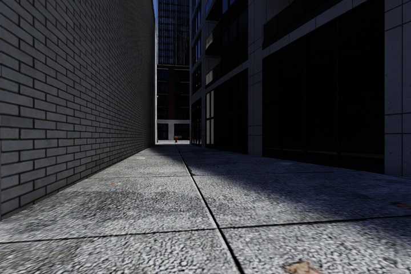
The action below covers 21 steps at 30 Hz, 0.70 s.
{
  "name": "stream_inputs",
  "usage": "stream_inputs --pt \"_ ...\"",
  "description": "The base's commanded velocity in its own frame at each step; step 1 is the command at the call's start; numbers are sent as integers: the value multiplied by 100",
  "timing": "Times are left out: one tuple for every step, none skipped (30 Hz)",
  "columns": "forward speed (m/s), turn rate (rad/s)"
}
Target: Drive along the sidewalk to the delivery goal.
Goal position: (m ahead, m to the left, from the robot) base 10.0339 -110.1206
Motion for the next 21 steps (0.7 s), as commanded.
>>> stream_inputs --pt "0 0" --pt "0 0" --pt "0 0" --pt "0 0" --pt "0 0" --pt "0 0" --pt "0 0" --pt "0 0" --pt "0 0" --pt "0 0" --pt "0 0" --pt "0 0" --pt "0 0" --pt "0 0" --pt "0 0" --pt "0 0" --pt "0 0" --pt "0 0" --pt "0 0" --pt "0 0" --pt "0 0"
